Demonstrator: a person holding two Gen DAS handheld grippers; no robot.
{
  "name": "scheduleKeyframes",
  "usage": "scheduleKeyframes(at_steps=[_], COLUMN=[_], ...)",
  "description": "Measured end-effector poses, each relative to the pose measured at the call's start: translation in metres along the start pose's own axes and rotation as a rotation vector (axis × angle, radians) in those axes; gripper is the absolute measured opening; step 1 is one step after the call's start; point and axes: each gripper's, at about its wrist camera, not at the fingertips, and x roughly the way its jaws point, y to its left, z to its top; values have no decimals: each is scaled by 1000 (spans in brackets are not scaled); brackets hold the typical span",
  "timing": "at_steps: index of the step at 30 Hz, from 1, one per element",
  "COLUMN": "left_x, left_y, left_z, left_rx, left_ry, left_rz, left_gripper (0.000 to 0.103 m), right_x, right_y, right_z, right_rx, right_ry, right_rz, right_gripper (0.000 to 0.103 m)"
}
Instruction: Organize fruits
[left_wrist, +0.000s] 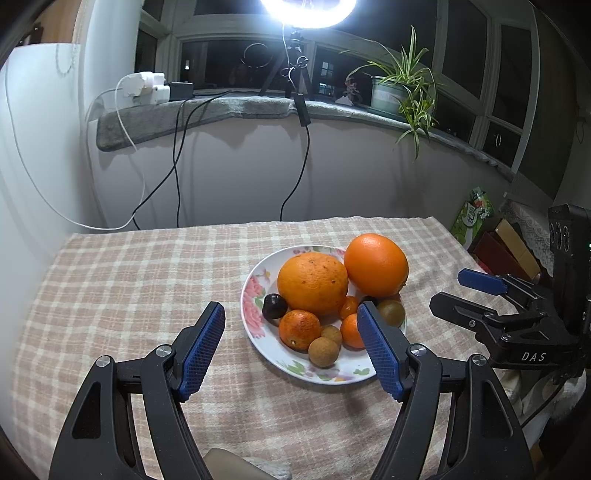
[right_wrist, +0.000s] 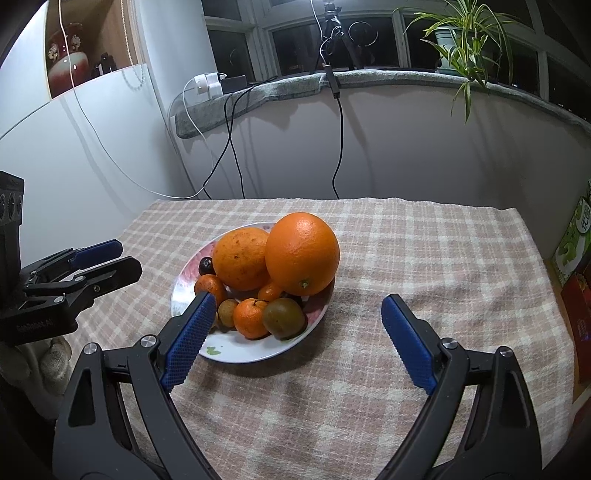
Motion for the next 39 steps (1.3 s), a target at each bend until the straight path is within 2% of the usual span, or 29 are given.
scheduleKeyframes(at_steps=[39], left_x=[-3], left_y=[-1], left_z=[1], left_rx=[10], left_ry=[-21], left_rz=[5], left_gripper=[74], right_x=[5], right_y=[-3], right_z=[-3], right_rx=[-5], right_ry=[11], right_rz=[0], right_gripper=[93])
